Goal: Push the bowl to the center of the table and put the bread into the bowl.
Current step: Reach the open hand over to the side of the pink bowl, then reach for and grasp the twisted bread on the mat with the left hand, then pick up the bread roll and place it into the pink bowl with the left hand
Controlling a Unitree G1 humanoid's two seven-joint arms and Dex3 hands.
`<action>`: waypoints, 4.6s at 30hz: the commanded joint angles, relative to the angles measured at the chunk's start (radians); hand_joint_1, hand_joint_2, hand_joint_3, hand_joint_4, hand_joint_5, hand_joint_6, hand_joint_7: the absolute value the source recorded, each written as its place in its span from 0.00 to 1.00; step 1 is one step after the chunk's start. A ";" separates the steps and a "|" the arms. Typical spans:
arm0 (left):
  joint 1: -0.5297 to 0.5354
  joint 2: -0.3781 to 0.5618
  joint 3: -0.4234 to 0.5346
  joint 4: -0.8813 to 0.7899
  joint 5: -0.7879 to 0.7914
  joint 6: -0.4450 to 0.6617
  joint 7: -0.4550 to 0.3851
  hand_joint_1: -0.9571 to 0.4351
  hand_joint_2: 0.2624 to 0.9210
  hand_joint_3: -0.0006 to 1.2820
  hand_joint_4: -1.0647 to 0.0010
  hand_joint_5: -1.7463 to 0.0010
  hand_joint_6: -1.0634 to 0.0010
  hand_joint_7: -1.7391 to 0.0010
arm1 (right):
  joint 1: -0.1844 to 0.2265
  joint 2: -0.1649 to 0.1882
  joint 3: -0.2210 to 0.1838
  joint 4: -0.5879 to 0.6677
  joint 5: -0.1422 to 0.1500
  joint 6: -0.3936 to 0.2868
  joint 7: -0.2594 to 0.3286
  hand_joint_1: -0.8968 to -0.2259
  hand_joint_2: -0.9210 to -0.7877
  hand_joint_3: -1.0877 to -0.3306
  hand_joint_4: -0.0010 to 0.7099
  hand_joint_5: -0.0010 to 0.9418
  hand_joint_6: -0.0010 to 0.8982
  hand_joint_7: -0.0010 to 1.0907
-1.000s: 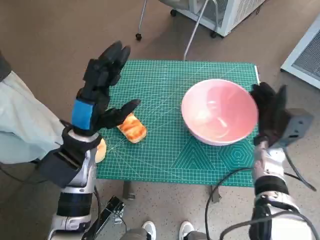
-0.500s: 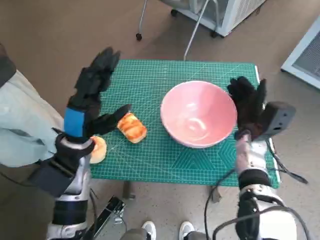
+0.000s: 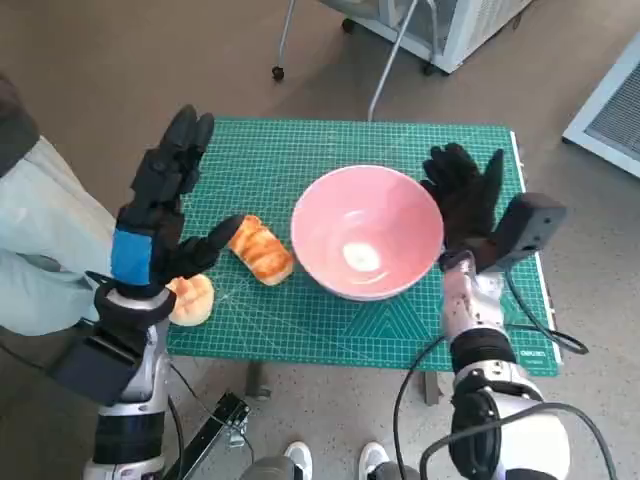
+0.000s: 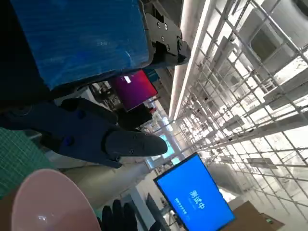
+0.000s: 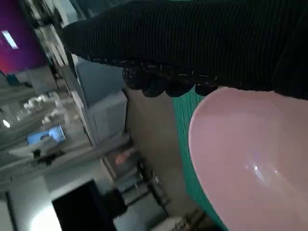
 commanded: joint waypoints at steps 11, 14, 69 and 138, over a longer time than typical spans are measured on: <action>0.052 0.066 0.026 0.002 0.080 -0.051 0.017 0.39 1.00 0.23 0.74 1.00 0.72 0.97 | -0.011 -0.076 0.168 -0.020 -0.194 -0.127 -0.029 0.53 0.00 0.36 0.35 0.01 0.16 0.42; 0.041 0.120 0.039 0.023 0.115 -0.064 0.005 0.37 1.00 0.23 0.74 1.00 0.72 0.98 | -0.014 -0.103 0.221 -0.048 -0.249 -0.218 -0.015 0.49 0.00 0.37 0.36 0.01 0.15 0.44; -0.563 0.426 -0.581 0.716 0.796 0.071 -0.269 0.39 0.84 0.00 0.78 1.00 0.65 0.98 | 0.266 -0.208 0.382 -0.882 -0.037 -0.386 0.393 0.37 0.00 0.31 0.38 0.02 0.00 0.76; -0.589 0.553 -0.427 0.833 0.658 0.052 0.181 0.69 1.00 0.10 0.43 0.31 0.45 0.27 | 0.349 -0.217 0.346 -0.970 0.045 -0.348 0.404 0.32 0.00 0.41 0.34 0.06 0.00 0.74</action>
